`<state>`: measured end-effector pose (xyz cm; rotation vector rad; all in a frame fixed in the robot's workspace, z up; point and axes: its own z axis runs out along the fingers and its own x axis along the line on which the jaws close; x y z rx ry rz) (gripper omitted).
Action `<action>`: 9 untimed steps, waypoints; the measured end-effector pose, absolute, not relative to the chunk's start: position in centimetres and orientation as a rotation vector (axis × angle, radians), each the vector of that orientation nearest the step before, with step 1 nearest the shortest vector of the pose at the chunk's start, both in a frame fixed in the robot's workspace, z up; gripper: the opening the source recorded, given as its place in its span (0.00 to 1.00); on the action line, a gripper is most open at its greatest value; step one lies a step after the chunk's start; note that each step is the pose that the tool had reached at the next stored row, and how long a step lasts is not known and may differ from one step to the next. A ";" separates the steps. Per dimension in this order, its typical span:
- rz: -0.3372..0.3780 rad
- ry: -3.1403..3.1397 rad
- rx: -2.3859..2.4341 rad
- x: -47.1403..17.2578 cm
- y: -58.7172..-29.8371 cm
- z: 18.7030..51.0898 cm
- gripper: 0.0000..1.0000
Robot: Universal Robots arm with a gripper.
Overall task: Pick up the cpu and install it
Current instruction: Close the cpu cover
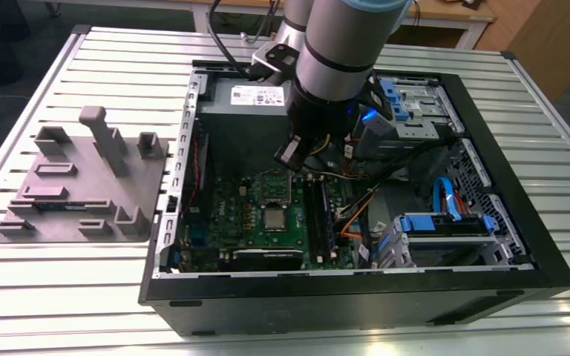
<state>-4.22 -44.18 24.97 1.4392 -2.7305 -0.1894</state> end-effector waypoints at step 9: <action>-0.182 -2.729 1.438 -4.3 -44.2 25.2 0.10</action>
